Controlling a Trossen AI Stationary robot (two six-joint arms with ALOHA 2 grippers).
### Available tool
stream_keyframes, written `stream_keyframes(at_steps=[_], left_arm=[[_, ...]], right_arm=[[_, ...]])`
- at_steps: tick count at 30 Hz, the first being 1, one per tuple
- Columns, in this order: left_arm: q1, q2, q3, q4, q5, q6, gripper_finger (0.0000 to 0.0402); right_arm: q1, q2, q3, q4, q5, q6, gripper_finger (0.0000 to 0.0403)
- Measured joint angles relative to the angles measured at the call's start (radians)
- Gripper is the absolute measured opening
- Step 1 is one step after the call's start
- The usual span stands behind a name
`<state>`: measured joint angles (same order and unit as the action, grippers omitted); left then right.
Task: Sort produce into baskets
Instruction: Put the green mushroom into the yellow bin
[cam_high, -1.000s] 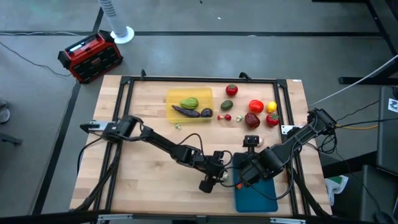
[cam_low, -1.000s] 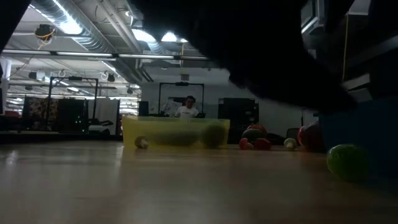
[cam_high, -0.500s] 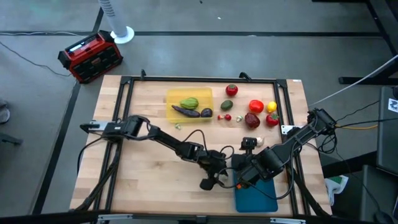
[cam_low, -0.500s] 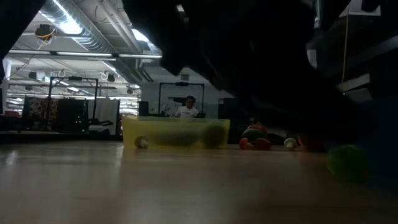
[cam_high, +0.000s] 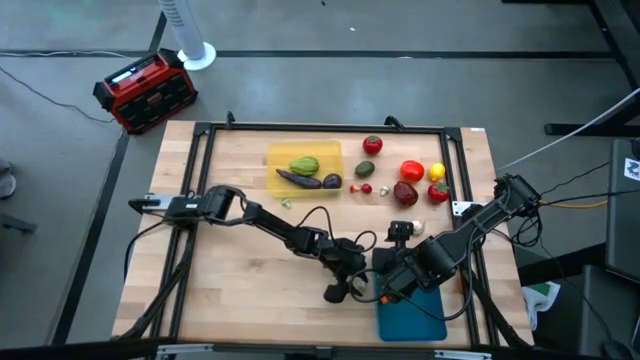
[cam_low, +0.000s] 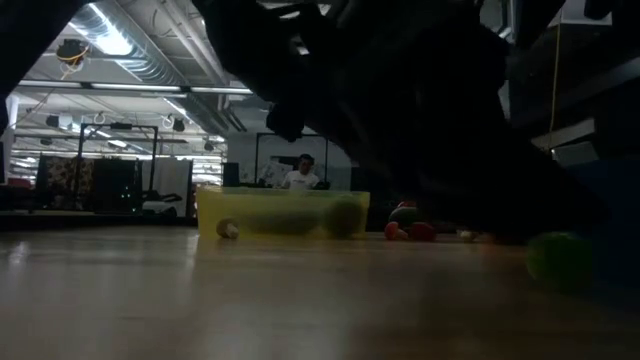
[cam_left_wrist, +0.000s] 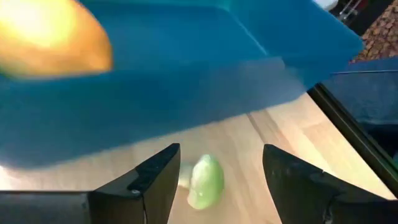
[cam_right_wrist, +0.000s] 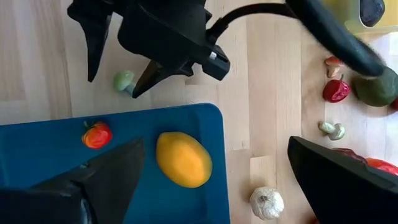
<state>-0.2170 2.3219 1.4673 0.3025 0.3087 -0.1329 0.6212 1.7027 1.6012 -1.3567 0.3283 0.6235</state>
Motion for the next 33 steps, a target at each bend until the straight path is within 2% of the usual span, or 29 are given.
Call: stream_keyframes(at_steps=[5, 13, 22, 26, 33], left_arm=[[0.009, 0.001, 0.000, 0.001, 0.005, -0.010, 0.0206], [0.015, 0.021, 0.001, 0.012, 0.045, -0.028, 0.0118], [0.016, 0.021, 0.002, 0.009, 0.053, -0.038, 0.0043], [0.018, 0.021, 0.002, 0.005, 0.054, -0.048, 0.0026], [0.042, -0.012, 0.001, -0.071, 0.050, -0.037, 0.0027]], right_arm=[[0.000, 0.000, 0.000, 0.000, 0.000, -0.001, 0.0392], [0.000, 0.000, 0.000, 0.000, -0.007, -0.002, 0.0392], [0.000, 0.000, 0.000, -0.001, -0.007, -0.002, 0.0392], [0.000, 0.000, 0.000, -0.002, -0.007, -0.002, 0.0392], [0.000, 0.000, 0.000, -0.004, -0.007, 0.000, 0.0392]])
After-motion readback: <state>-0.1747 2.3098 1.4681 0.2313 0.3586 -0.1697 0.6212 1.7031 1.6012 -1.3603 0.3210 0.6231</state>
